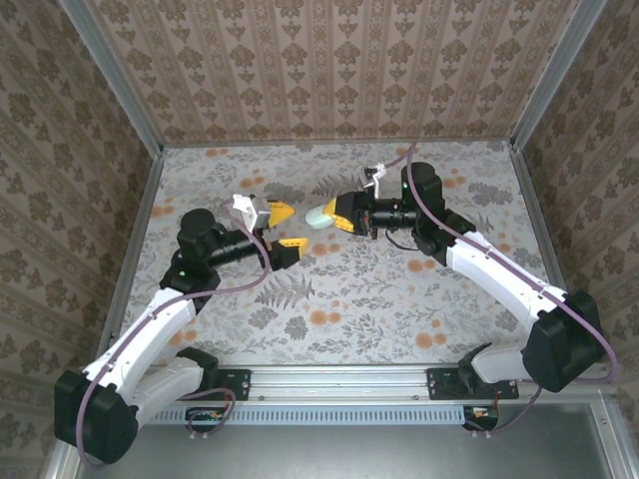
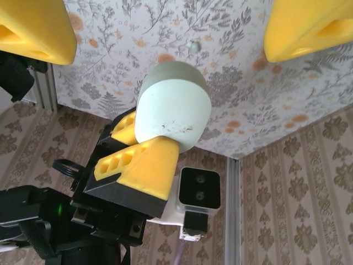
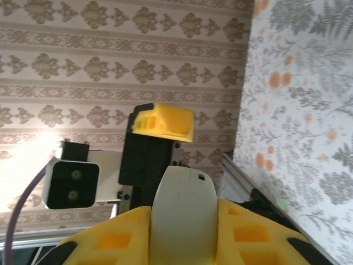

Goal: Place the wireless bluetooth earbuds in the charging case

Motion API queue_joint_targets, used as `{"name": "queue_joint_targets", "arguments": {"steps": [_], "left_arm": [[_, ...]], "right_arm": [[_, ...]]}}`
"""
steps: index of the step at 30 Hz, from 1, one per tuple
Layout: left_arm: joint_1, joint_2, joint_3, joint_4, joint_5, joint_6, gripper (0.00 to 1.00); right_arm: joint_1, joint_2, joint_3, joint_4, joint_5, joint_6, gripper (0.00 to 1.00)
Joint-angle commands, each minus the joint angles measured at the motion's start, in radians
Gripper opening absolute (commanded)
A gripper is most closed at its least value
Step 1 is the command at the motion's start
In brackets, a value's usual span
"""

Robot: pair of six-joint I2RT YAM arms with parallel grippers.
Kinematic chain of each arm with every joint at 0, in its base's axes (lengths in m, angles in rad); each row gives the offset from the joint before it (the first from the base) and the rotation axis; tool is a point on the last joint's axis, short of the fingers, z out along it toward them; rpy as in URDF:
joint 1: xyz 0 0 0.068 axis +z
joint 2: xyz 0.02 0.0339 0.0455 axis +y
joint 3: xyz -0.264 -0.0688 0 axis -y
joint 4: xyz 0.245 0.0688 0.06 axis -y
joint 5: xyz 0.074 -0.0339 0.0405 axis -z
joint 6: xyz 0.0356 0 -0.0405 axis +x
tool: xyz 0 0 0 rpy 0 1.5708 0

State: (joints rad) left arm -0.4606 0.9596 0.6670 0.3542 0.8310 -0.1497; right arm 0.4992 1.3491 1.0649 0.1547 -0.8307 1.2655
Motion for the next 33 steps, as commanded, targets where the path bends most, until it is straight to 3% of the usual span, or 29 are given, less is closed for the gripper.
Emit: {"name": "queue_joint_targets", "arguments": {"steps": [1, 20, 29, 33], "left_arm": [[-0.038, 0.036, 0.017, 0.149, 0.035, -0.059, 0.87], [-0.063, 0.119, 0.046, 0.293, 0.008, -0.138, 0.72], [-0.056, 0.122, 0.039, 0.316, 0.004, -0.15, 0.59], [-0.057, 0.129, 0.041, 0.317, 0.012, -0.152, 0.47]], "right_arm": [[0.016, -0.005, 0.024, 0.154, -0.034, 0.108, 0.24], [0.024, -0.012, -0.015, 0.228, -0.038, 0.166, 0.26], [0.024, -0.013, -0.026, 0.241, -0.047, 0.176, 0.26], [0.024, -0.013, -0.029, 0.244, -0.047, 0.18, 0.26]]}}
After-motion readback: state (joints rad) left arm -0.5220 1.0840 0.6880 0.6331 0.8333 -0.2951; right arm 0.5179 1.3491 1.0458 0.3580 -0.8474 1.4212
